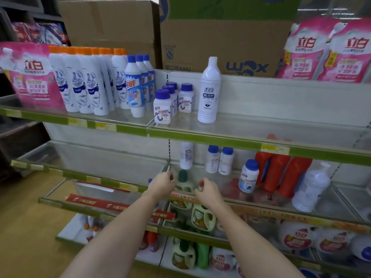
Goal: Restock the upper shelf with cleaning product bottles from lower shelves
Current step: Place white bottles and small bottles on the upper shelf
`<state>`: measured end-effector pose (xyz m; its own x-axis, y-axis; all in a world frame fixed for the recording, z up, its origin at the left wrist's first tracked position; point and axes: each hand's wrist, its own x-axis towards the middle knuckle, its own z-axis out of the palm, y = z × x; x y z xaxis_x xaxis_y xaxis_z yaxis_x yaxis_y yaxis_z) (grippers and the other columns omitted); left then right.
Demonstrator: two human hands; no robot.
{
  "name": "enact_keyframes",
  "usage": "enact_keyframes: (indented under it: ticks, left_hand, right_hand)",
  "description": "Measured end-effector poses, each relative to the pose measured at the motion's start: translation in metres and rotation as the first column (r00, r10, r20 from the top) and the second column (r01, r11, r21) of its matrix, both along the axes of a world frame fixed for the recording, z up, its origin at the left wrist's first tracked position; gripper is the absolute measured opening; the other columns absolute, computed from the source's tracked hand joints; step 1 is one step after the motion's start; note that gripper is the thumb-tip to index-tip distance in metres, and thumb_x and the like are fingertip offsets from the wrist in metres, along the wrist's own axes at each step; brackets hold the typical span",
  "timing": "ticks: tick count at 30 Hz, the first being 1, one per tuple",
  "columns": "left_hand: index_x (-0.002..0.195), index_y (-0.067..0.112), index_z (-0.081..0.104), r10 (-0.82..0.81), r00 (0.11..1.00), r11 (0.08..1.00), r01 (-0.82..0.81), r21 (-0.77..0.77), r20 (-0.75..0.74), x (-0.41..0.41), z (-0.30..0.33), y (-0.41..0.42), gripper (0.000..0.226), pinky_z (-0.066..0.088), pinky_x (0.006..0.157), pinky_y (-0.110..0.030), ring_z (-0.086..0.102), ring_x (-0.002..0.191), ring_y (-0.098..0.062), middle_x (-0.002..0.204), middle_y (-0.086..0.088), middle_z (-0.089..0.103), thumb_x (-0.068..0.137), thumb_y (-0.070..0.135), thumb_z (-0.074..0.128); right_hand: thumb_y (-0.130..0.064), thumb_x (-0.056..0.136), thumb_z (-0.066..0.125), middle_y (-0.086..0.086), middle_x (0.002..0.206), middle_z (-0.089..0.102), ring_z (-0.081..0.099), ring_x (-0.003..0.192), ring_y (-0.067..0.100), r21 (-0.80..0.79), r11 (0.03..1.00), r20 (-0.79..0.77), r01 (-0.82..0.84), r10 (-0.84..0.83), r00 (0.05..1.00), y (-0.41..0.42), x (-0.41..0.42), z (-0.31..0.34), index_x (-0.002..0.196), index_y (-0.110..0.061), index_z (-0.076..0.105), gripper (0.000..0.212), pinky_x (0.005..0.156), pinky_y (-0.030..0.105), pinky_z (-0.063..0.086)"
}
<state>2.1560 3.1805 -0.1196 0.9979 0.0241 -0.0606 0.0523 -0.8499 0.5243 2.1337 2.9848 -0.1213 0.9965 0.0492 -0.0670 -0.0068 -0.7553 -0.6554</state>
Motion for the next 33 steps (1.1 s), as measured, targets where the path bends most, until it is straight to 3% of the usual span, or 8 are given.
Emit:
enact_keyframes:
  ticks: [3, 6, 11, 16, 20, 24, 28, 33]
  left_hand:
    - [0.113, 0.016, 0.058, -0.039, 0.999, 0.998, 0.038, 0.048, 0.003, 0.022, -0.011, 0.022, 0.021, 0.050, 0.073, -0.032, 0.060, 0.087, -0.018, 0.100, 0.000, 0.062, 0.094, 0.023, 0.054]
    - [0.121, 0.014, 0.056, -0.077, 0.997, 0.995, 0.078, 0.065, -0.021, 0.040, -0.023, 0.043, 0.028, 0.047, 0.075, -0.031, 0.061, 0.095, -0.024, 0.111, -0.005, 0.064, 0.094, 0.024, 0.056]
    - [0.109, 0.016, 0.053, -0.135, 0.990, 0.990, 0.136, 0.031, -0.039, 0.075, -0.034, 0.063, 0.016, 0.045, 0.073, -0.032, 0.057, 0.088, -0.021, 0.108, -0.007, 0.061, 0.094, 0.020, 0.056]
    - [0.118, 0.018, 0.057, -0.160, 0.986, 0.986, 0.161, 0.043, -0.036, 0.103, -0.041, 0.066, 0.028, 0.054, 0.088, -0.039, 0.061, 0.097, -0.022, 0.114, -0.004, 0.065, 0.091, 0.025, 0.061]
    - [0.119, 0.016, 0.057, -0.180, 0.983, 0.982, 0.181, 0.052, -0.021, 0.130, -0.051, 0.065, 0.029, 0.053, 0.088, -0.035, 0.058, 0.093, -0.019, 0.116, -0.005, 0.065, 0.092, 0.024, 0.063]
    - [0.129, 0.014, 0.054, -0.241, 0.969, 0.966, 0.244, 0.084, -0.047, 0.148, -0.061, 0.058, 0.036, 0.051, 0.097, -0.037, 0.060, 0.112, -0.023, 0.128, -0.006, 0.063, 0.095, 0.025, 0.060]
    - [0.135, 0.008, 0.052, -0.208, 0.976, 0.977, 0.211, 0.038, -0.072, 0.172, -0.066, 0.051, 0.043, 0.045, 0.100, -0.035, 0.056, 0.121, -0.027, 0.135, -0.010, 0.060, 0.095, 0.023, 0.060]
    - [0.134, 0.009, 0.054, -0.118, 0.985, 0.993, 0.118, -0.013, -0.122, 0.201, -0.075, 0.046, 0.043, 0.042, 0.095, -0.028, 0.057, 0.121, -0.026, 0.133, -0.009, 0.060, 0.094, 0.021, 0.063]
  right_hand:
    - [-0.025, 0.095, 0.065, 0.005, 0.134, 0.059, 0.059, 0.118, 0.021, 0.017, 0.999, -0.035, 0.033, -0.033, 0.999, 0.022, 0.017, -0.009, 0.138, -0.014, 0.051, 0.047, 0.097, 0.033, 0.050]
    - [-0.027, 0.095, 0.065, 0.007, 0.142, 0.053, 0.055, 0.126, 0.023, 0.033, 0.996, -0.042, 0.088, -0.087, 0.995, 0.043, 0.028, -0.019, 0.145, -0.014, 0.046, 0.055, 0.104, 0.037, 0.048]
    - [-0.025, 0.093, 0.068, 0.006, 0.145, 0.051, 0.054, 0.127, 0.025, 0.092, 0.973, -0.093, 0.212, -0.204, 0.975, 0.066, 0.049, -0.026, 0.145, -0.016, 0.045, 0.057, 0.105, 0.038, 0.047]
    - [-0.025, 0.093, 0.069, 0.004, 0.142, 0.054, 0.055, 0.126, 0.024, 0.106, 0.953, -0.115, 0.282, -0.270, 0.956, 0.076, 0.070, -0.034, 0.140, -0.018, 0.049, 0.051, 0.105, 0.038, 0.047]
    - [-0.028, 0.093, 0.069, 0.003, 0.146, 0.052, 0.055, 0.129, 0.024, 0.160, 0.938, -0.141, 0.307, -0.286, 0.948, 0.080, 0.093, -0.042, 0.143, -0.017, 0.048, 0.055, 0.106, 0.039, 0.048]
    - [-0.033, 0.094, 0.068, 0.007, 0.139, 0.058, 0.059, 0.121, 0.026, 0.226, 0.928, -0.141, 0.296, -0.270, 0.952, 0.082, 0.119, -0.054, 0.136, -0.015, 0.051, 0.049, 0.103, 0.043, 0.050]
    - [-0.023, 0.096, 0.065, 0.010, 0.143, 0.055, 0.053, 0.130, 0.028, 0.295, 0.911, -0.157, 0.290, -0.253, 0.955, 0.081, 0.146, -0.069, 0.140, -0.010, 0.047, 0.049, 0.103, 0.038, 0.043]
    - [-0.006, 0.095, 0.060, 0.005, 0.137, 0.057, 0.055, 0.124, 0.025, 0.369, 0.882, -0.181, 0.294, -0.242, 0.953, 0.078, 0.182, -0.083, 0.141, -0.014, 0.047, 0.049, 0.091, 0.028, 0.042]
